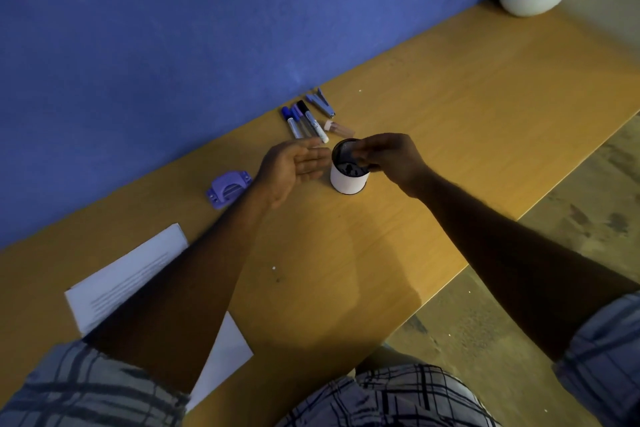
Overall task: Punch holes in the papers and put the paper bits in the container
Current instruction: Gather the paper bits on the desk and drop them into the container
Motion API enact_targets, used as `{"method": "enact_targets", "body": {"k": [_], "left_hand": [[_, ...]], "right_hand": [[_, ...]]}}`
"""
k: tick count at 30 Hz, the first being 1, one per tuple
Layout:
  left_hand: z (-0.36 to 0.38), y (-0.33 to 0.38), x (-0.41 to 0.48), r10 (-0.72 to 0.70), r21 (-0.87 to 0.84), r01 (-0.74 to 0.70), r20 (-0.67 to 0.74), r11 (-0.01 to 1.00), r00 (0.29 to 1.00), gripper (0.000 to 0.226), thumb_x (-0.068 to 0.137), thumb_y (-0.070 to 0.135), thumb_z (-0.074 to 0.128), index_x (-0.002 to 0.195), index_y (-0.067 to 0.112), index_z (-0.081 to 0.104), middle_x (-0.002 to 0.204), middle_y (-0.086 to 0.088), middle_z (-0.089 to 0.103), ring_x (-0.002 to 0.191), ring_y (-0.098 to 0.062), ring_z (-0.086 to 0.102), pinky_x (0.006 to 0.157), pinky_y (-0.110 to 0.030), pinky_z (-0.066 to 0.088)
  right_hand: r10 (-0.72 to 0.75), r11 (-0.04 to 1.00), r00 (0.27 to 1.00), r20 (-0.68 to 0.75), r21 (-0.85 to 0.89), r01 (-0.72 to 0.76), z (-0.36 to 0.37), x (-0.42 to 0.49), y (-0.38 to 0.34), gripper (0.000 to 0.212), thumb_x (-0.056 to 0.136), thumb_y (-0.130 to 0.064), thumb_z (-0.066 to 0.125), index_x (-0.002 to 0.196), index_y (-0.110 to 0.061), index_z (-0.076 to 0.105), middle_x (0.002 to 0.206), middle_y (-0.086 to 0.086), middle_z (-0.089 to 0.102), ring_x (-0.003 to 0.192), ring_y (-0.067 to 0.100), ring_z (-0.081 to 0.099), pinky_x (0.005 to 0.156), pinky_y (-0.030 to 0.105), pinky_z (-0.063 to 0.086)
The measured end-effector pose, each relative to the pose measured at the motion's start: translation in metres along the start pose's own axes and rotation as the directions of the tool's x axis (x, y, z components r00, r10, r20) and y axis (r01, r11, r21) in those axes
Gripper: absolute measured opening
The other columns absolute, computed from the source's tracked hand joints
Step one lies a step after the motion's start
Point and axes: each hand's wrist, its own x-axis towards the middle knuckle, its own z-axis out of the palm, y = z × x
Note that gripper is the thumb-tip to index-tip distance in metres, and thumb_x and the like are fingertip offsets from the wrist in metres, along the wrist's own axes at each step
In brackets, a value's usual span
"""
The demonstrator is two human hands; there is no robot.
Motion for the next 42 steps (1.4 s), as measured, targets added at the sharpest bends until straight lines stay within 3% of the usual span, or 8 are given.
{"method": "enact_targets", "body": {"k": [4,6,9,13,18,24,29,42], "left_hand": [[-0.026,-0.020,-0.029,-0.018,-0.064,0.016,-0.039,0.998,0.999,0.040,0.097,0.011,0.030,0.128,0.004,0.055,0.123,-0.019,0.064,0.112,-0.030,0.064,0.089,-0.036,0.052],[-0.037,-0.033,-0.042,-0.053,-0.071,0.047,-0.080,0.996,0.995,0.041,0.098,0.012,0.030,0.132,0.001,0.052,0.124,-0.020,0.063,0.112,-0.031,0.062,0.086,-0.034,0.052],[-0.051,-0.051,-0.058,-0.117,-0.030,0.114,-0.164,0.993,0.979,0.040,0.098,0.011,0.033,0.130,0.001,0.053,0.122,-0.018,0.063,0.106,-0.029,0.062,0.083,-0.031,0.049],[-0.074,-0.075,-0.078,-0.154,0.079,0.176,-0.235,0.981,0.960,0.035,0.098,0.007,0.038,0.127,0.000,0.056,0.116,-0.017,0.063,0.097,-0.025,0.062,0.080,-0.028,0.047],[-0.098,-0.101,-0.098,-0.046,0.175,0.121,-0.385,0.977,0.922,0.039,0.103,0.029,0.040,0.110,0.000,0.066,0.102,-0.018,0.068,0.097,-0.026,0.065,0.081,-0.029,0.052],[-0.116,-0.111,-0.122,-0.017,0.234,0.131,-0.435,0.963,0.900,0.053,0.101,0.050,0.030,0.097,0.016,0.071,0.096,-0.005,0.073,0.093,-0.018,0.069,0.084,-0.031,0.053],[-0.121,-0.112,-0.133,-0.026,0.233,0.148,-0.458,0.961,0.888,0.066,0.102,0.052,0.021,0.115,0.006,0.067,0.106,-0.007,0.071,0.098,-0.019,0.067,0.082,-0.028,0.051],[-0.123,-0.115,-0.132,-0.019,0.250,0.143,-0.441,0.958,0.897,0.067,0.102,0.052,0.019,0.117,0.006,0.066,0.108,-0.006,0.071,0.096,-0.016,0.067,0.076,-0.020,0.049]], "right_hand": [[0.025,0.999,0.999,0.048,0.033,-0.027,0.029,-0.024,0.015,0.019,0.083,0.004,0.065,0.096,-0.008,0.074,0.086,0.005,0.070,0.063,0.002,0.064,0.048,0.014,0.044],[0.037,0.998,0.993,0.110,-0.055,-0.032,0.051,-0.035,0.026,0.016,0.085,0.003,0.065,0.098,0.000,0.073,0.086,0.007,0.071,0.060,0.003,0.063,0.050,0.012,0.044],[0.008,0.968,0.978,0.209,-0.246,0.044,0.086,-0.050,0.044,0.011,0.085,-0.004,0.068,0.094,-0.002,0.074,0.086,0.006,0.071,0.071,0.013,0.062,0.068,0.023,0.050],[-0.033,0.880,0.945,0.325,-0.438,0.182,0.126,-0.071,0.061,0.009,0.082,-0.011,0.068,0.085,-0.013,0.075,0.086,-0.004,0.070,0.074,0.005,0.058,0.060,0.002,0.038],[-0.082,0.810,0.917,0.391,-0.510,0.290,0.159,-0.087,0.071,0.009,0.079,-0.017,0.073,0.087,-0.014,0.074,0.091,0.002,0.069,0.082,0.019,0.064,0.069,0.026,0.047],[-0.090,0.787,0.931,0.353,-0.548,0.284,0.184,-0.089,0.081,0.026,0.079,-0.027,0.077,0.101,-0.014,0.071,0.105,0.005,0.065,0.099,0.024,0.057,0.081,0.038,0.051],[-0.114,0.781,0.952,0.285,-0.567,0.263,0.193,-0.088,0.086,0.025,0.078,-0.029,0.078,0.098,-0.017,0.072,0.104,0.002,0.066,0.098,0.022,0.055,0.081,0.034,0.048],[-0.132,0.636,0.956,0.262,-0.717,0.284,0.204,-0.092,0.090,0.013,0.092,-0.026,0.061,0.101,-0.019,0.067,0.109,-0.001,0.063,0.101,0.020,0.050,0.090,0.038,0.036]]}}
